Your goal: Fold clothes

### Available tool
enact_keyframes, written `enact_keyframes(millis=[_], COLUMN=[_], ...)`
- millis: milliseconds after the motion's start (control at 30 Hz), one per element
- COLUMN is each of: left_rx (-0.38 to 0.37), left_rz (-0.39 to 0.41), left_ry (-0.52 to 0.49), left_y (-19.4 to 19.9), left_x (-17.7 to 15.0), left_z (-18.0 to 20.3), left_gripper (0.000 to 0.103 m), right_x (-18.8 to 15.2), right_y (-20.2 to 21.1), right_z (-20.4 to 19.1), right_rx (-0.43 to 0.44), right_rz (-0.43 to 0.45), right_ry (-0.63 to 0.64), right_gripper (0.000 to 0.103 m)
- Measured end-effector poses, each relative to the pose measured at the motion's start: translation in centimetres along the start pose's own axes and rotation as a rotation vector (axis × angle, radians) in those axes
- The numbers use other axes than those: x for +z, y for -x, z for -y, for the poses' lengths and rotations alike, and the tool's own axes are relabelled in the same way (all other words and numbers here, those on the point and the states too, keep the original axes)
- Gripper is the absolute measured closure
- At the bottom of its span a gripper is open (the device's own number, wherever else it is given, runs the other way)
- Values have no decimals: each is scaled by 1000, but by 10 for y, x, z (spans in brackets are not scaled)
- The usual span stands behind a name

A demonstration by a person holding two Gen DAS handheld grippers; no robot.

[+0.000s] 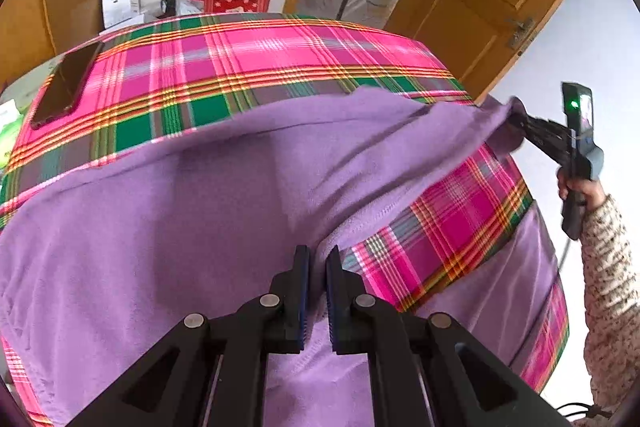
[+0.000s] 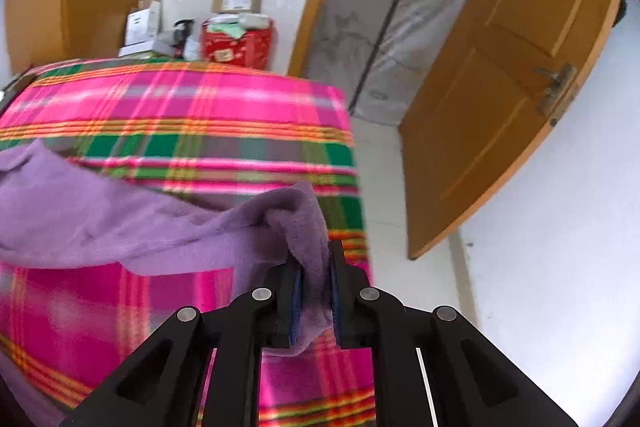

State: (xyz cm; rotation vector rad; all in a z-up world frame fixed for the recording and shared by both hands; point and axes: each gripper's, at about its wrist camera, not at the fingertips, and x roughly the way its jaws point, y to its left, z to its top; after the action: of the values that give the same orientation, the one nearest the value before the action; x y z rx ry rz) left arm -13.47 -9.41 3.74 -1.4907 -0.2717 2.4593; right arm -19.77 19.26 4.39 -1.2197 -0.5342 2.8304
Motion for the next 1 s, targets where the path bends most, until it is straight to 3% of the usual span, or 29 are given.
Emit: enact_keyframes(millis=[200,267,567,667,1000], left_rx=[-20,-19,-30,-28,-33], left_rz=[-17,-27,-49,-45,-49], left_ry=[-5,-16,-15,1,33], left_y=[-1,-3,2,4,6], left_x=[-4,-7,-17,-20,-25], left_z=[0,1,-4,-8,-12], left_gripper=[95,95,95,95,95], right_x=[-2,-12,-58,-76,-118], right_y=[0,-2,4,5,23], right_z=[-15,-17,-13,-15,7], right_rx=[-146,-167,-143,-157,-40], right_rz=[98,93,48,27,-101], right_ry=[81,110,92,139,109], right_gripper=[91,91,91,91,90])
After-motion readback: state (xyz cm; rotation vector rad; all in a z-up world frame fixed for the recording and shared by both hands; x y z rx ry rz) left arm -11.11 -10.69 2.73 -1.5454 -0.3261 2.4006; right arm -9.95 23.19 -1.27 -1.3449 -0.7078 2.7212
